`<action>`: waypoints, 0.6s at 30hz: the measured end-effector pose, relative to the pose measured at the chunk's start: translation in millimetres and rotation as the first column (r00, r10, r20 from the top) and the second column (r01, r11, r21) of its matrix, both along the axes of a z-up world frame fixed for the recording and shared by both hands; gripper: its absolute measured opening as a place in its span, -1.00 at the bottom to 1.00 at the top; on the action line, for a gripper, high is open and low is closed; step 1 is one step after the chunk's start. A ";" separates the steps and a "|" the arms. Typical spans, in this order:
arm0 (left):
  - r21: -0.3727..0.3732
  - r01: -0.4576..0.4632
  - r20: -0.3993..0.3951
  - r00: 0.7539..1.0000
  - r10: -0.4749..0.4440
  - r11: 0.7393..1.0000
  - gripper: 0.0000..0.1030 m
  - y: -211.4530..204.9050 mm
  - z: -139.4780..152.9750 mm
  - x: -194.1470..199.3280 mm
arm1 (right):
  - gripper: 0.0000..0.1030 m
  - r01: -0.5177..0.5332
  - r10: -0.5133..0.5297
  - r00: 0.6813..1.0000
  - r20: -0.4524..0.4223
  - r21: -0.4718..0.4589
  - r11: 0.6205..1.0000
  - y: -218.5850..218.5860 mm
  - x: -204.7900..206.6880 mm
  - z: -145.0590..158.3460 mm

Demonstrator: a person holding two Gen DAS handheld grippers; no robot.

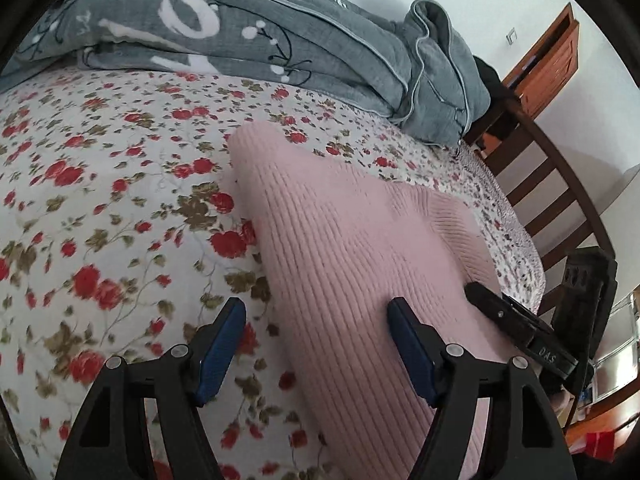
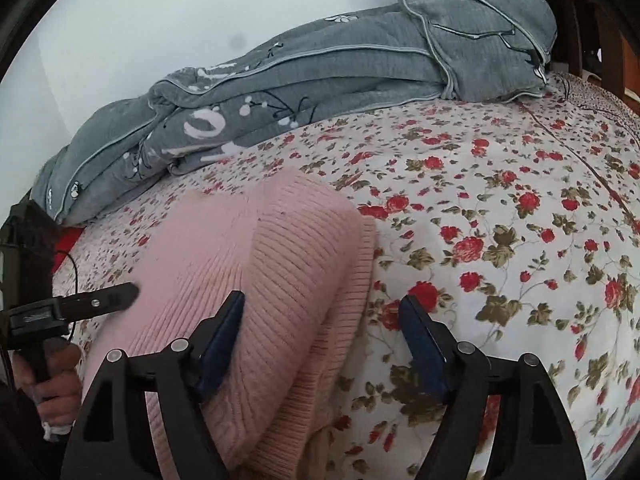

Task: Fold small clothes

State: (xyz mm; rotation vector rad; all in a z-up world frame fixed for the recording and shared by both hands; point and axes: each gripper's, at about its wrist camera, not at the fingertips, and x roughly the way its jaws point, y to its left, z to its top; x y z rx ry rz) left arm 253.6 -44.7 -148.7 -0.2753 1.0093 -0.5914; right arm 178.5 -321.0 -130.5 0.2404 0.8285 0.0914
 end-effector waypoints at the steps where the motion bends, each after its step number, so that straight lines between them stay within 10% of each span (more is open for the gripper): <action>1: 0.001 -0.001 -0.005 1.000 0.001 1.000 0.36 -2.4 -1.3 0.8 | 0.46 -0.003 0.003 1.000 -0.003 0.002 1.000 0.3 1.2 -2.4; 8: 0.011 -0.039 0.042 0.998 0.038 0.999 -0.22 -12.7 3.9 -4.6 | 0.41 -0.037 0.039 0.999 -0.022 0.078 0.996 -2.8 12.4 -13.3; 12: 0.055 -0.062 0.099 0.994 0.056 0.997 -0.38 -14.7 21.4 -13.2 | -0.41 -0.084 0.080 0.996 0.032 0.160 0.984 3.0 6.0 -5.7; 15: -0.006 -0.070 0.088 0.994 0.070 0.998 -0.43 2.7 33.5 -13.8 | -0.54 -0.085 0.084 0.995 0.057 0.026 0.996 25.3 2.7 9.3; 18: -0.019 -0.118 0.100 0.988 0.119 0.993 -0.44 25.0 46.1 -11.9 | -0.58 -0.104 0.100 0.993 0.058 0.085 0.991 35.8 7.2 20.5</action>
